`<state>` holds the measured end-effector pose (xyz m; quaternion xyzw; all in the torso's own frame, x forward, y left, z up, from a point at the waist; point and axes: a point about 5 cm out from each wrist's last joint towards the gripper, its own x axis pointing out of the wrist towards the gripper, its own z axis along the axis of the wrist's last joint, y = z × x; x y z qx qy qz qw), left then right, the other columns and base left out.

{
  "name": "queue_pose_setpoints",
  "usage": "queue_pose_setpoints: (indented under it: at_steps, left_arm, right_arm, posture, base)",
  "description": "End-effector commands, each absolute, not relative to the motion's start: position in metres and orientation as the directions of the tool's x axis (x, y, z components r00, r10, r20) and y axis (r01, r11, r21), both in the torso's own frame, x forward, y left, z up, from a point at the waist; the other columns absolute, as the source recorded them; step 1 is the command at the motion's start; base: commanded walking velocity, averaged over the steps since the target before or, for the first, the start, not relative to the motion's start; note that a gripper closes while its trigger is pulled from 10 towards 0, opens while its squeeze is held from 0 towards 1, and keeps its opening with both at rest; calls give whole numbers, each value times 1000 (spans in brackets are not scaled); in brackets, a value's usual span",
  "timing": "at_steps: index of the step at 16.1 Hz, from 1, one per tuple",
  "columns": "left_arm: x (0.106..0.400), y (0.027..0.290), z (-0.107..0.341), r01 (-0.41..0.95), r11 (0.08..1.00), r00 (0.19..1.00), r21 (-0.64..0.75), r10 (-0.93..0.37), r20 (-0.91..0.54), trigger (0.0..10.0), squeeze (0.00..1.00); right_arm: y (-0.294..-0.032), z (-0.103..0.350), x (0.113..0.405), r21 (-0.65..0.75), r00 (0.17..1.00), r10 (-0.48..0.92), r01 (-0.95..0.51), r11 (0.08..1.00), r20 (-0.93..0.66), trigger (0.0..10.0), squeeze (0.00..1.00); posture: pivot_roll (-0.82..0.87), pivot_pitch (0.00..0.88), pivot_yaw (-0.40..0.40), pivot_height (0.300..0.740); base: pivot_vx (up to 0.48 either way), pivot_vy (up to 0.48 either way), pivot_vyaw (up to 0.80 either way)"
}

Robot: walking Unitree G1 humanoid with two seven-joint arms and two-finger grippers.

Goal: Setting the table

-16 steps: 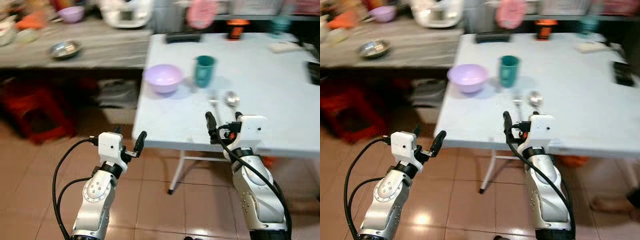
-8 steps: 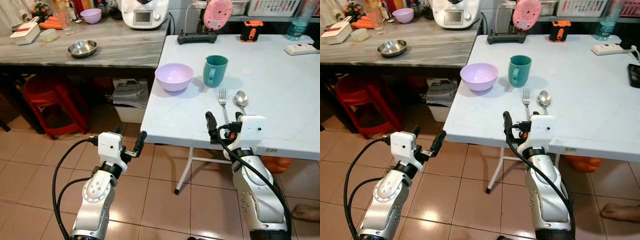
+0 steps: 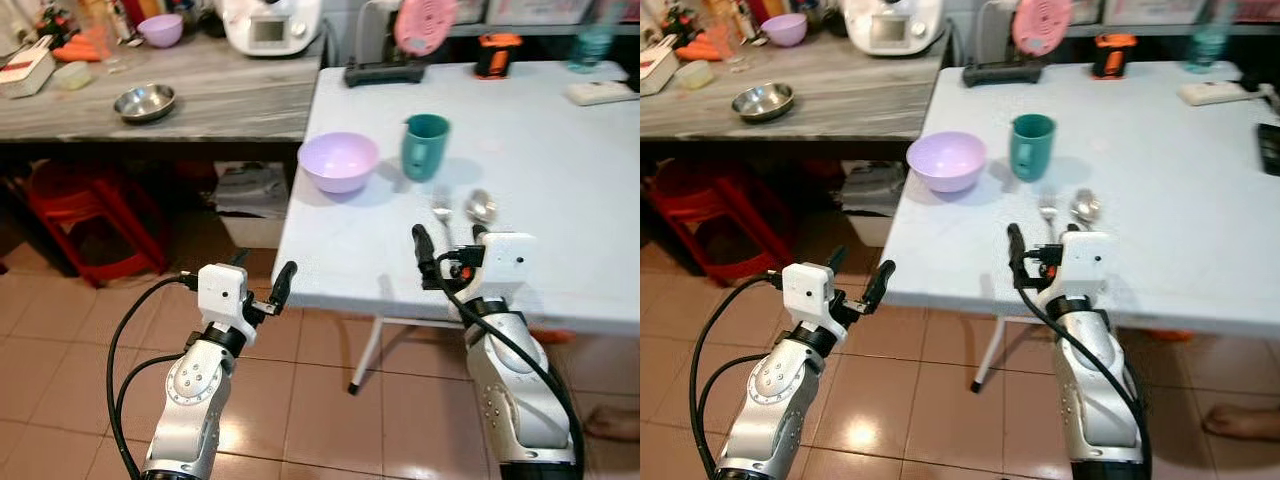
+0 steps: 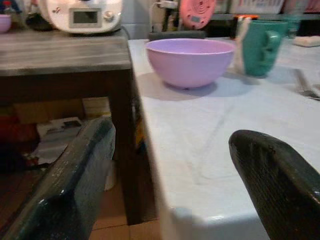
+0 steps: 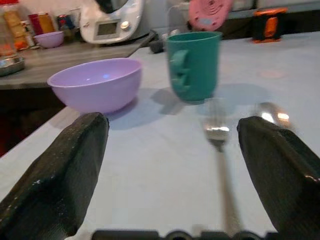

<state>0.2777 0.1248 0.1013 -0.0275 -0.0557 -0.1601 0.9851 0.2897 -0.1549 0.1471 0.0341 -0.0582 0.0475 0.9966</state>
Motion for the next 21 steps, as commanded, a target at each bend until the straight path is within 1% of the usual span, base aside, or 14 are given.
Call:
queue_pose_setpoints:
  at_steps: [1, 13, 21]
  left_arm:
    - [277, 129, 101, 314, 949, 944, -31, -309, 115, 10000, 0]
    - [277, 129, 99, 309, 950, 947, -36, -304, 107, 10000, 0]
    - [276, 134, 99, 291, 956, 951, -29, -286, 114, 10000, 0]
  right_arm:
    - [-151, 155, 289, 56, 982, 108, -118, 991, 153, 10000, 0]
    - [-149, 154, 288, 38, 980, 132, -139, 989, 151, 10000, 0]
    - [-145, 152, 287, 29, 977, 166, -171, 985, 136, 10000, 0]
  posture:
    - [-81, 67, 59, 740]
    - [-81, 63, 55, 740]
    - [-79, 68, 52, 740]
  base:
    - [345, 0, 0]
    - [337, 0, 0]
    - [0, 0, 0]
